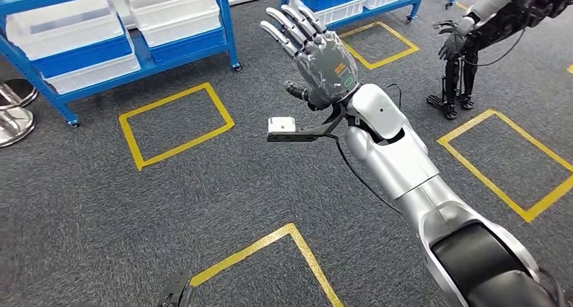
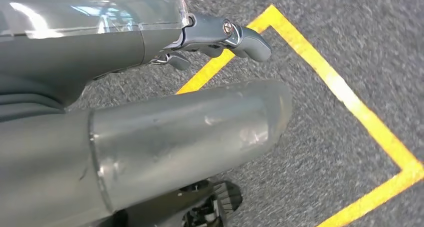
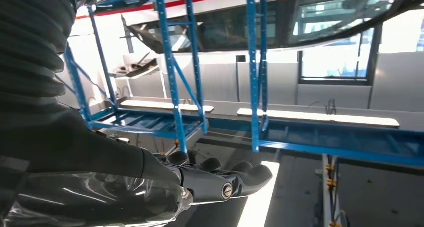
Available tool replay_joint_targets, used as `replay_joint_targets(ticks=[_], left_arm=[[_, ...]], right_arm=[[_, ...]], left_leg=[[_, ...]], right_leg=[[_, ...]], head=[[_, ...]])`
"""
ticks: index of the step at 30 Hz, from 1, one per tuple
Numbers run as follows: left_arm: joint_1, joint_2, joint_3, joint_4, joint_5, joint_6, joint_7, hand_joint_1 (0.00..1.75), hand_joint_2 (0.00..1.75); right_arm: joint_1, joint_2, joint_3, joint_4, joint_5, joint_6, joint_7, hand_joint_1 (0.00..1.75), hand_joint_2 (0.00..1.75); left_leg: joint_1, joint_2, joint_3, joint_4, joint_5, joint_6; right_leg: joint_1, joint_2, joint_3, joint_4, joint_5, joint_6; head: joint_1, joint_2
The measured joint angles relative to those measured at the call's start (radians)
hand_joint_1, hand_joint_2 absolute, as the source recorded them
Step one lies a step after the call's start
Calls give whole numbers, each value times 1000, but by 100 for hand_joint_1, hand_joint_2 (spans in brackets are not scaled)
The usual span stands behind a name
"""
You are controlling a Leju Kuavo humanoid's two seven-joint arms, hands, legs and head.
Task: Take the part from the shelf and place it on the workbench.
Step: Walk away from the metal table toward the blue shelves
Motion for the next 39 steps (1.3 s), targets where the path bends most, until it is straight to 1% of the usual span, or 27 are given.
replay_joint_targets(ticks=[1,2,4,5,6,8,10,11,12,13,15,17,19,20,22,24,25,26,27,29,31,33,34,35,36,37,39], left_arm=[[-2,-2,0,0,1,0,-1,0,0],[-3,-3,0,0,2,0,-1,0,0],[-3,-2,1,0,2,0,-1,0,0],[-1,-2,1,0,2,0,-1,0,0],[-1,-3,1,0,2,0,0,0,0],[-3,-3,2,0,2,1,0,0,0],[-5,-3,2,0,2,1,1,0,0],[-4,-3,2,0,2,1,1,0,0],[-3,-3,2,0,2,1,1,0,0],[-2,-3,2,0,2,1,1,0,0],[-4,-3,3,0,2,3,1,0,0],[-6,-2,4,0,2,5,0,0,0],[-7,-1,6,0,2,6,-2,0,0],[-6,0,6,0,2,6,-2,0,0],[-7,0,8,0,2,7,-3,0,0],[-9,0,8,0,2,7,-4,0,0],[-10,0,8,0,2,7,-4,0,0],[-9,0,9,0,2,7,-4,0,0],[-8,0,9,0,2,7,-4,0,0],[-6,0,10,0,3,8,-4,0,0],[-6,0,13,0,4,9,-5,0,0],[-4,1,15,0,5,9,-5,0,0],[0,2,17,0,5,9,-5,0,0],[5,3,18,0,4,9,-5,0,0],[11,4,19,0,4,9,-5,0,0],[16,6,20,0,4,9,-5,0,0],[20,6,22,0,6,9,-7,0,0]], right_arm=[[-1,0,0,0,0,0,0,0,175],[-1,0,0,0,1,1,0,0,175],[-2,0,0,0,2,4,0,0,175],[-3,1,0,-1,2,6,0,0,175],[-5,1,0,-1,2,8,0,0,175],[-5,0,0,0,3,12,0,0,175],[0,-1,0,1,3,15,1,0,175],[4,-1,0,2,3,15,1,0,175],[7,-2,0,3,3,14,2,0,175],[10,-2,0,4,3,13,2,0,175],[11,-3,0,6,3,7,2,0,175],[15,-3,0,11,2,0,0,0,175],[22,-3,0,18,1,-6,-2,0,175],[26,-3,0,22,1,-10,-4,0,175],[31,-4,0,30,1,-21,-7,0,175],[41,-5,0,41,1,-28,-9,0,175],[49,-6,0,46,1,-28,-9,0,175],[56,-6,0,52,1,-29,-10,0,175],[61,-6,-1,57,1,-29,-10,0,175],[66,-7,-2,70,1,-36,-10,0,175],[75,-6,-6,96,0,-58,-17,0,175],[96,-4,-9,134,-3,-92,-30,0,175],[107,-2,-11,158,-5,-110,-37,0,175],[116,1,-13,181,-9,-126,-43,0,175],[124,4,-17,206,-13,-140,-47,0,131],[131,5,-22,233,-19,-152,-49,0,87],[147,8,-34,287,-34,-158,-45,0,0]], left_leg=[[1,-9,-4,2,0,-5],[3,-19,-8,1,2,-11],[8,-35,-13,-2,5,-23],[6,-21,-17,4,0,-27],[3,6,-28,26,-15,-31],[0,73,-77,132,-70,-37],[6,95,-138,253,-115,-44],[8,97,-150,275,-113,-46],[9,101,-140,255,-93,-48],[10,110,-109,196,-58,-48],[4,149,-36,58,-10,-42],[-5,166,-7,1,-4,-31],[-6,142,-5,-1,-4,-21],[-4,129,-3,-5,-3,-16],[1,109,3,-13,2,-5],[3,88,4,-14,3,1],[3,76,4,-13,3,3],[3,62,4,-12,2,3],[3,47,4,-11,2,3],[4,20,4,-5,-1,-1],[3,-3,-2,2,-4,-10],[6,-25,-10,4,-3,-21],[8,-37,-11,1,-1,-28],[10,-38,-13,2,-2,-34],[8,-21,-19,13,-10,-39],[7,7,-33,42,-27,-43],[5,73,-87,156,-84,-49]], right_leg=[[0,17,15,-35,9,-2],[0,23,20,-47,6,-3],[1,0,25,-55,8,-7],[-1,-13,30,-61,10,-12],[-4,-27,35,-68,12,-18],[-3,-54,41,-75,12,-27],[0,-82,42,-74,9,-30],[1,-96,42,-73,7,-29],[1,-109,43,-72,4,-28],[1,-122,45,-69,0,-26],[4,-145,49,-62,-10,-19],[10,-165,53,-59,-17,-11],[13,-185,60,-62,-22,-2],[11,-182,62,-58,-28,4],[6,-137,41,-4,-65,12],[3,-82,-22,120,-123,16],[3,-71,-56,181,-142,17],[2,-67,-78,214,-143,17],[2,-65,-84,211,-124,17],[-3,-50,-46,107,-49,14],[-9,-4,1,-4,-3,11],[-8,18,18,-38,-4,7],[-7,7,20,-41,-4,3],[-6,-6,24,-46,-2,-2],[-8,-19,27,-50,-1,-10],[-9,-31,31,-55,1,-17],[-5,-53,35,-59,0,-26]], head=[[0,0],[0,0],[0,0],[0,0],[-2,0],[-4,0],[-4,0],[-4,0],[-4,0],[-4,0],[-4,0],[-4,0],[-4,0],[-3,0],[-3,0],[-2,0],[-2,0],[-2,0],[-2,0],[-2,0],[-2,0],[-2,0],[-2,0],[-2,0],[-4,0],[-5,0],[-8,0]])
